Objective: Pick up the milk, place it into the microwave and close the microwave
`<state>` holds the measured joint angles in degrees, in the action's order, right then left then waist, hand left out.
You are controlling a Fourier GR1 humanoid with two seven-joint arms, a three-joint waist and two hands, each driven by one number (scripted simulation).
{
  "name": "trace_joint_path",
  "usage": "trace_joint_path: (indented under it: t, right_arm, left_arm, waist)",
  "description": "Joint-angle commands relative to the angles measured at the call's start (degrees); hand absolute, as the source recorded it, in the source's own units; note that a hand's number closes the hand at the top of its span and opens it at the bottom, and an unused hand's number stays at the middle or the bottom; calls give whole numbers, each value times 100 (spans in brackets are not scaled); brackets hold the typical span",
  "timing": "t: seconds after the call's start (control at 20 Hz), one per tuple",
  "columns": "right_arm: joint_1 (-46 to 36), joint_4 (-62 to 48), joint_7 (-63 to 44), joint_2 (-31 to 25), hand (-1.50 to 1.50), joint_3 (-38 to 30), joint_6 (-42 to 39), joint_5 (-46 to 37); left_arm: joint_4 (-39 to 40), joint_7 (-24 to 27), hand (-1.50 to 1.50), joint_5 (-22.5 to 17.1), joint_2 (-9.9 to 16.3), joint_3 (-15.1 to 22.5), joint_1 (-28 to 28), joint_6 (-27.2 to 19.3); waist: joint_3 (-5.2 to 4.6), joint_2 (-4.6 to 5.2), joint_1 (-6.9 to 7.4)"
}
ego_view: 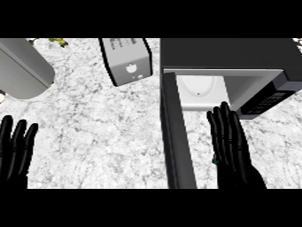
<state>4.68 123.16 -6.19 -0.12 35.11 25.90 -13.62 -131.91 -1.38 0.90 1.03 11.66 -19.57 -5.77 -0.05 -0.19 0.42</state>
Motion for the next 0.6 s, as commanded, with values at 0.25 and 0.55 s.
trace_joint_path:
  t: [0.25,0.55]
  right_arm:
    - [264,-205,16,11,-150,127,768,-654]
    - [852,-517,773,-246,-150,-370,791,-71]
  left_arm:
    - [-690,556,-150,-99,73,385,-1391,261]
    - [-361,1234,-150,-333,165,226,-1790,594]
  waist:
    - [4,1,14]
    - [7,2,6]
